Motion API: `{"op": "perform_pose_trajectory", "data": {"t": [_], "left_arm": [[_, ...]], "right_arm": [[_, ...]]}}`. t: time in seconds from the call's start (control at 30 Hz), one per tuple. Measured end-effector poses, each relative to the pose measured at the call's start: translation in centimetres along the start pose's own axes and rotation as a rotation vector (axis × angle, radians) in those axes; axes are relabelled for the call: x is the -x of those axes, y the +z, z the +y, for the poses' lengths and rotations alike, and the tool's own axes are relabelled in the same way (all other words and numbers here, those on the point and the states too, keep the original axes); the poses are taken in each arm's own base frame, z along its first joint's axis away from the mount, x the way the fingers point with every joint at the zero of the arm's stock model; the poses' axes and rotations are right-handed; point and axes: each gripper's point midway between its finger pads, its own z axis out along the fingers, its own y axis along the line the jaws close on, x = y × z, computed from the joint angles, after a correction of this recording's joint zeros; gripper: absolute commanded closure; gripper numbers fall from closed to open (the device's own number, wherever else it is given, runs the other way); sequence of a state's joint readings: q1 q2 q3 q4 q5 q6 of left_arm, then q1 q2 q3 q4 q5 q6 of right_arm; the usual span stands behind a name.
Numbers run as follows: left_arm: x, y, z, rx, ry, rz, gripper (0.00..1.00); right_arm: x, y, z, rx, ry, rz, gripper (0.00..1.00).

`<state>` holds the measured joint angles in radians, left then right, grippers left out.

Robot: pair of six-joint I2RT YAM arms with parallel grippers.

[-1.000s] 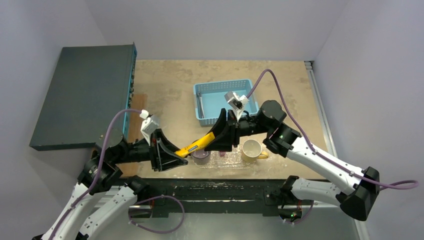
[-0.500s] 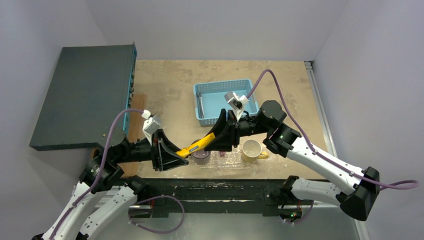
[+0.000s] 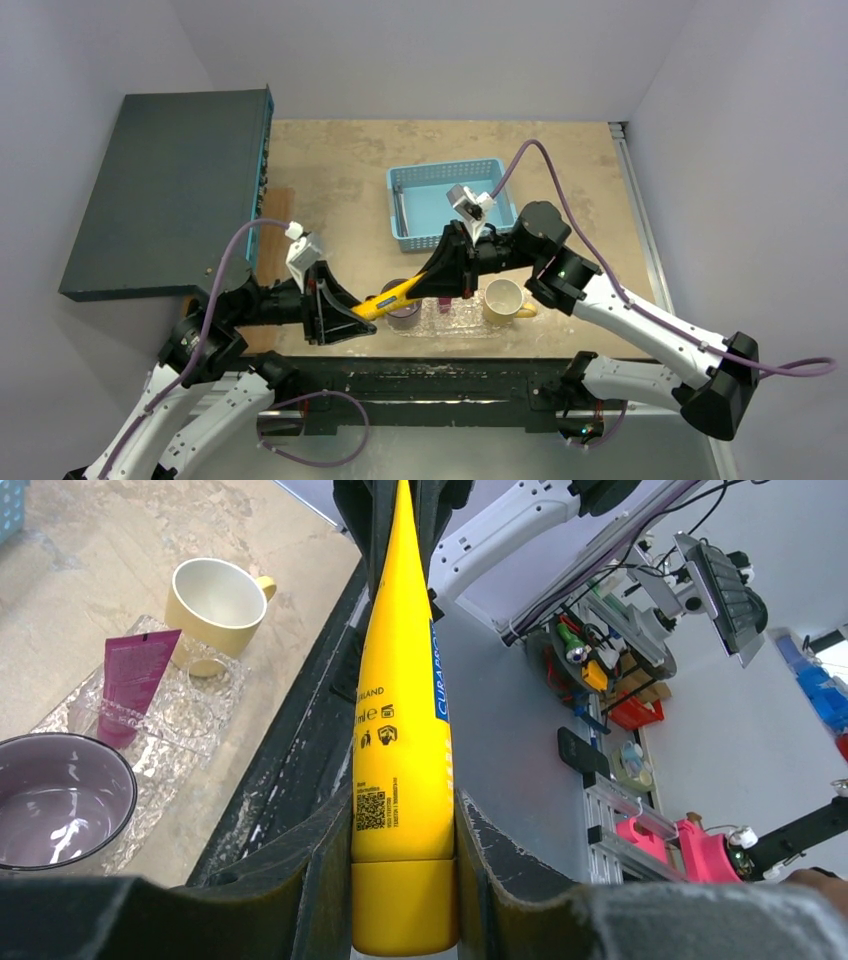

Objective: Prepare toiletry sets of a toothbrush and toothpaste on the tray

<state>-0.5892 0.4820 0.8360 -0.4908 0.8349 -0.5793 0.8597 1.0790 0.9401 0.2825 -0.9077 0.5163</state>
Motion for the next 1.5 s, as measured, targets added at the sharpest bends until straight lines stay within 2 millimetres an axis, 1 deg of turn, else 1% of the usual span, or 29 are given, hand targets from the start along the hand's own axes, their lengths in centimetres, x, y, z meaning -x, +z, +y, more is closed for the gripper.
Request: {"op": "perform_pose_trajectory", "data": {"t": [0.07, 0.13, 0.2, 0.3, 0.43, 0.57, 0.7, 0.83, 0.93, 1.07, 1.17, 1.37, 1.43, 1.5], "left_arm": [[-0.2, 0.0, 0.1, 0.003, -0.001, 0.006, 0.55], [-0.2, 0.0, 0.3, 0.011, 0.004, 0.007, 0.45], [-0.2, 0.1, 0.8, 0.031, 0.002, 0.005, 0.39], [-0.2, 0.2, 1.3, 0.055, -0.013, 0.011, 0.35], [-0.3, 0.3, 2.1, 0.092, -0.022, 0.019, 0.31], [0.0, 0.2, 2.3, 0.123, -0.011, 0.023, 0.29], [0.8, -0.2, 2.2, 0.152, 0.018, 0.014, 0.27], [1.6, -0.8, 2.2, 0.196, 0.059, -0.001, 0.26], [1.9, -1.3, 2.6, 0.239, 0.089, -0.008, 0.26], [1.9, -1.7, 3.4, 0.293, 0.108, -0.005, 0.26], [1.7, -1.8, 4.4, 0.337, 0.113, 0.008, 0.26], [1.4, -2.0, 5.8, 0.394, 0.120, 0.028, 0.26], [1.2, -2.0, 6.3, 0.411, 0.120, 0.033, 0.25], [1.1, -2.0, 6.8, 0.428, 0.121, 0.037, 0.25]], "right_arm": [[-0.2, 0.0, 0.1, -0.002, -0.004, 0.004, 1.00], [-0.4, 0.1, 0.1, -0.012, -0.009, 0.008, 1.00], [-0.8, 0.2, 0.3, -0.010, -0.011, 0.022, 1.00], [-1.4, 0.1, 0.4, -0.020, -0.009, 0.042, 1.00], [-1.8, -0.1, -0.1, -0.061, -0.003, 0.066, 1.00], [-1.5, -0.4, -0.4, -0.117, -0.010, 0.096, 1.00], [-1.0, -1.0, -0.7, -0.179, -0.029, 0.127, 1.00], [-1.1, -1.9, -1.2, -0.255, -0.037, 0.173, 1.00], [-1.6, -3.0, -1.5, -0.320, -0.027, 0.214, 1.00], [-1.6, -4.4, -2.1, -0.430, -0.018, 0.247, 1.00], [-0.9, -6.1, -2.6, -0.551, -0.025, 0.254, 1.00], [1.3, -9.6, -3.5, -0.789, -0.044, 0.235, 1.00], [1.4, -10.7, -3.9, -0.855, -0.041, 0.241, 1.00], [1.1, -11.7, -4.5, -0.919, -0.030, 0.259, 1.00]]}}
